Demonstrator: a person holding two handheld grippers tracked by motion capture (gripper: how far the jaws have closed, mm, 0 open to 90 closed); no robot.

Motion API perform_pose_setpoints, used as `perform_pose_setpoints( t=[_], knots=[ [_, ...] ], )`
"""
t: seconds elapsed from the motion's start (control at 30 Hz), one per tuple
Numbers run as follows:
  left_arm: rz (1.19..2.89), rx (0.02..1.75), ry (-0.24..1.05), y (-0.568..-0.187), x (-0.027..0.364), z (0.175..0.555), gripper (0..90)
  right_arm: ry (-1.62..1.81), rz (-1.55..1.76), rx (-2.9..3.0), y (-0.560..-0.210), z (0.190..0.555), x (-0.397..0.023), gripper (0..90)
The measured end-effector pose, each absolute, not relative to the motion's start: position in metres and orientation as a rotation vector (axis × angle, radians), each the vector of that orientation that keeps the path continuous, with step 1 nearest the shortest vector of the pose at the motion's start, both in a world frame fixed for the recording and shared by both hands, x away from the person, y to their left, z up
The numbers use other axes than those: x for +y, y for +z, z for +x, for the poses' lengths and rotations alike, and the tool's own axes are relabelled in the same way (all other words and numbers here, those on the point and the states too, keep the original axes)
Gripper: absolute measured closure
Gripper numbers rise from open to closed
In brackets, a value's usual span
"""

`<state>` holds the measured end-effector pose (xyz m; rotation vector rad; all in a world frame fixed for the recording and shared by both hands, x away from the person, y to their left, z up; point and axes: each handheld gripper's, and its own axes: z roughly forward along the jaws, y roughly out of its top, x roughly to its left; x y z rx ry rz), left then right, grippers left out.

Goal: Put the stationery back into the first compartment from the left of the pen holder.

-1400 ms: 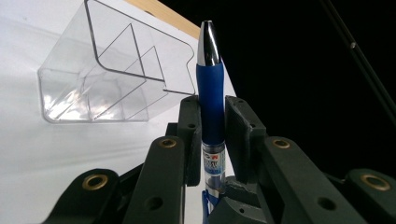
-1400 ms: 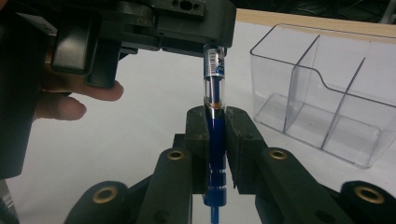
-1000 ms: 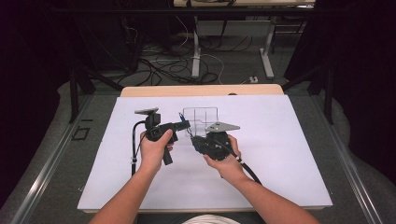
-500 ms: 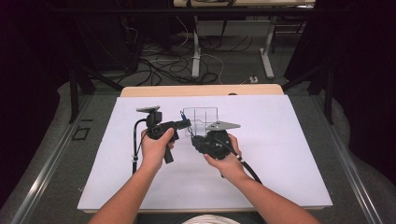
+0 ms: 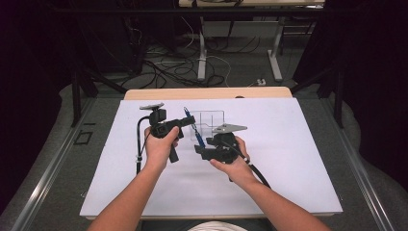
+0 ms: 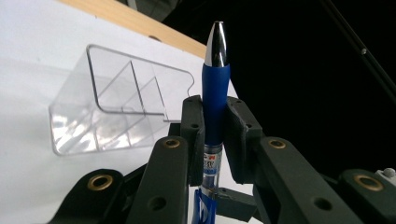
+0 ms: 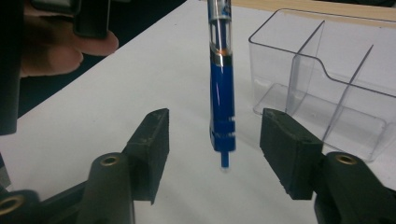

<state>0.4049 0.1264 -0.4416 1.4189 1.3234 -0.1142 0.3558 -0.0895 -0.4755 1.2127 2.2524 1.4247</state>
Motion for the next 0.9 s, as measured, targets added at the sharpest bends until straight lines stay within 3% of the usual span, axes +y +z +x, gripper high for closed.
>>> perform_pose_setpoints(
  t=[0.33,0.9],
  knots=[
    [1.405,1.252,0.059,-0.429,0.127,0.410,79.2,1.383,1.201,2.245,-0.474,0.356,-0.099,24.7],
    [1.394,1.158,0.316,-0.420,0.121,0.421,79.2,1.286,1.221,2.214,-0.477,0.357,-0.119,10.7]
  ],
)
